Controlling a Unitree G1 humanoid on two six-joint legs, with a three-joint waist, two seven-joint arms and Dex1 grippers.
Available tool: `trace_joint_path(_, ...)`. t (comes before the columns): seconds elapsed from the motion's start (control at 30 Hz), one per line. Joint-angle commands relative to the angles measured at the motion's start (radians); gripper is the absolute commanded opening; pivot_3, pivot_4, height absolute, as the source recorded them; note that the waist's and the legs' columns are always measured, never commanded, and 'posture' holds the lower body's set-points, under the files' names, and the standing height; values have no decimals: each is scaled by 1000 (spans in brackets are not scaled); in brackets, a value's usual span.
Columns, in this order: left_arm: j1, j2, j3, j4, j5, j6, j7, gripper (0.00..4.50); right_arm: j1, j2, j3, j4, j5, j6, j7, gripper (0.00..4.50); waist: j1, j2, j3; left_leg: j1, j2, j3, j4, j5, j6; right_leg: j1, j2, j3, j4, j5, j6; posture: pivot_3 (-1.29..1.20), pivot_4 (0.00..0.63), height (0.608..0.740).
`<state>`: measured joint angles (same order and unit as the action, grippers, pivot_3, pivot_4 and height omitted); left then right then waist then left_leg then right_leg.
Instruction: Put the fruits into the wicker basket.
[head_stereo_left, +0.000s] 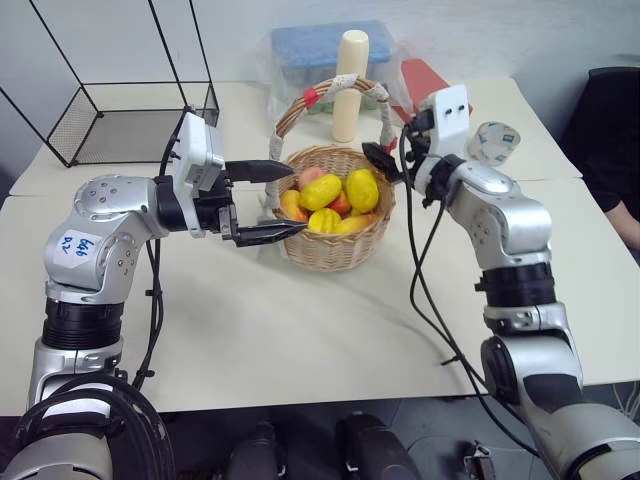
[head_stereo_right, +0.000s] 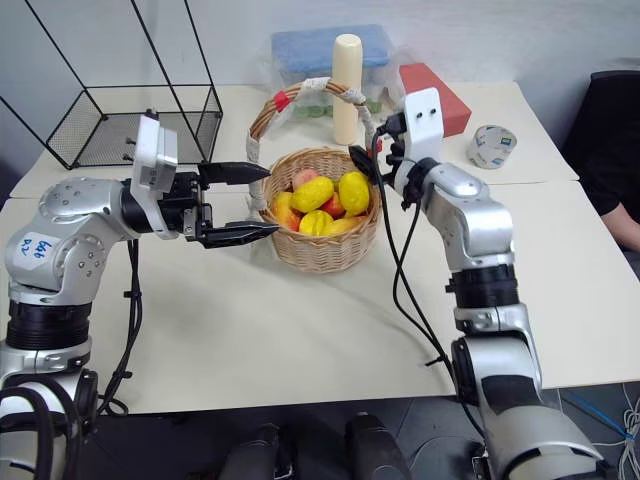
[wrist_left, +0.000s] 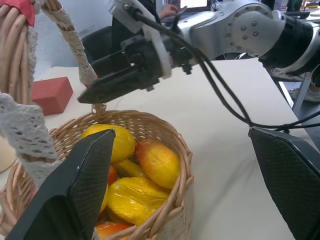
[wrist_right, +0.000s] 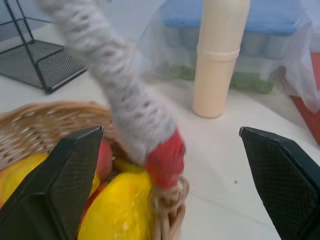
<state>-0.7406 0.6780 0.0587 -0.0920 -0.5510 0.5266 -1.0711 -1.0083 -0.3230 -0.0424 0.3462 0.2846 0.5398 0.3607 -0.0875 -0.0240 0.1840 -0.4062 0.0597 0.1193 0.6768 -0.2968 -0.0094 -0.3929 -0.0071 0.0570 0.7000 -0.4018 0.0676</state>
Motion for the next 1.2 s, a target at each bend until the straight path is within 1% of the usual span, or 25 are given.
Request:
trace_joint_path(0.03, -11, 5, 21, -41, -18, 0, 10, 4500, -37, 14, -10, 67, -23, -92, 21, 3932, 0, 0, 0, 0, 0, 0, 0, 0, 0, 0, 0, 0, 0, 0, 0, 0, 150, 740)
trace_joint_path(0.13, -5, 5, 24, -52, -21, 5, 16, 4500, -32, 19, -6, 69, -27, -108, 45, 2992, 0, 0, 0, 0, 0, 0, 0, 0, 0, 0, 0, 0, 0, 0, 0, 0, 150, 740)
trace_joint_path(0.17, -3, 6, 25, -53, -22, 5, 17, 4500, -27, 20, -6, 58, -27, -108, 52, 2578, 0, 0, 0, 0, 0, 0, 0, 0, 0, 0, 0, 0, 0, 0, 0, 0, 150, 740)
trace_joint_path(0.2, -2, 7, 25, -54, -22, 6, 17, 4500, -21, 21, -5, 44, -27, -106, 59, 2273, 0, 0, 0, 0, 0, 0, 0, 0, 0, 0, 0, 0, 1, 0, 0, 0, 150, 740)
trace_joint_path(0.27, 0, 8, 26, -54, -22, 6, 17, 4500, -7, 16, 0, 13, -34, -104, 69, 1637, 0, 0, 0, 0, 0, 0, 0, 0, 0, 0, 0, 0, 6, 0, 0, 0, 150, 740)
trace_joint_path(0.37, 0, 3, 25, -48, -22, 4, 18, 4500, 52, -22, 30, -85, -91, -132, 69, 610, 1, 0, 0, 0, 0, 0, 0, 0, 0, 0, 0, 0, 6, 0, 0, 0, 150, 740)
trace_joint_path(0.4, 0, -1, 22, -45, -20, 1, 19, 4500, 83, -38, 25, -137, -94, -124, 69, 372, 2, 0, 0, 0, 0, 0, 0, 0, 0, 0, 0, 0, 6, 0, 0, 0, 150, 740)
trace_joint_path(0.5, -2, -13, 15, -39, -21, 1, 20, 4500, 174, -97, -44, -315, -51, -45, 69, 329, 7, 0, 0, -1, 0, -1, 1, 0, 1, 0, 0, 0, 6, 0, 0, 0, 150, 740)
trace_joint_path(0.57, -3, -21, 9, -38, -29, 9, 12, 4500, 235, -166, -135, -450, 7, 30, 81, 329, 15, 0, 0, -1, 0, -1, 1, 0, 1, 0, -1, 0, 5, 0, 0, 0, 150, 740)
trace_joint_path(0.63, -2, -25, 5, -38, -39, 21, 0, 4500, 288, -234, -215, -544, 39, 80, 83, 329, 23, 0, 0, -2, 0, -1, 1, -1, 1, 0, -1, 0, 5, 0, 0, 0, 150, 740)
trace_joint_path(0.7, 2, -29, 0, -34, -58, 34, -29, 4500, 389, -359, -341, -592, 22, 125, 91, 329, 32, 0, 0, -2, 0, -1, 1, -1, 1, 0, -1, 0, 3, 0, 0, 0, 150, 740)
trace_joint_path(0.77, 2, -35, -4, -25, -64, 35, -42, 4500, 462, -424, -438, -604, 36, 163, 89, 329, 40, 1, 0, -1, 0, -1, 0, -1, 1, 2, 0, -1, -2, 0, 0, 0, 150, 740)
trace_joint_path(0.8, -1, -40, -6, -17, -62, 33, -44, 4500, 493, -439, -479, -600, 44, 171, 84, 329, 39, 0, 0, -1, 0, -1, 0, -1, 1, 2, 0, -1, -3, 0, 0, 0, 150, 740)
trace_joint_path(0.9, -10, -50, -11, 1, -55, 26, -50, 4500, 555, -456, -541, -589, 49, 166, 81, 329, 28, 1, 0, 1, 0, 1, 0, -1, 1, 3, 1, 1, -3, 0, 0, 0, 150, 740)
trace_joint_path(0.97, -29, -69, -28, 26, -41, 9, -58, 4500, 610, -427, -590, -551, 40, 139, 54, 329, 24, 1, 0, 2, 0, 2, -1, 0, -1, 3, 2, 3, -2, 0, 0, 0, 150, 740)
trace_joint_path(1.03, -41, -78, -38, 43, -34, -2, -67, 4500, 637, -408, -601, -536, 32, 125, 27, 329, 25, 1, 0, 3, 1, 2, -2, 1, -2, 3, 4, 3, -2, 0, 0, 0, 150, 740)
trace_joint_path(1.1, -57, -84, -43, 63, -29, -11, -77, 4500, 651, -377, -610, -522, 56, 112, 25, 1054, 25, 2, 0, 3, 1, 3, -2, 1, -2, 2, 4, 5, -2, 0, 0, 0, 150, 740)
trace_joint_path(1.13, -66, -86, -46, 75, -27, -13, -82, 4500, 664, -371, -618, -522, 64, 104, 28, 1274, 26, 2, 0, 3, 1, 3, -2, 1, -2, 2, 4, 5, -2, 0, 0, 0, 150, 740)
trace_joint_path(1.2, -78, -87, -50, 90, -26, -16, -92, 4500, 697, -372, -655, -542, 92, 110, 44, 1972, 30, 2, 0, 2, 1, 3, -2, 1, -2, 2, 4, 5, -2, 0, 0, 0, 150, 740)
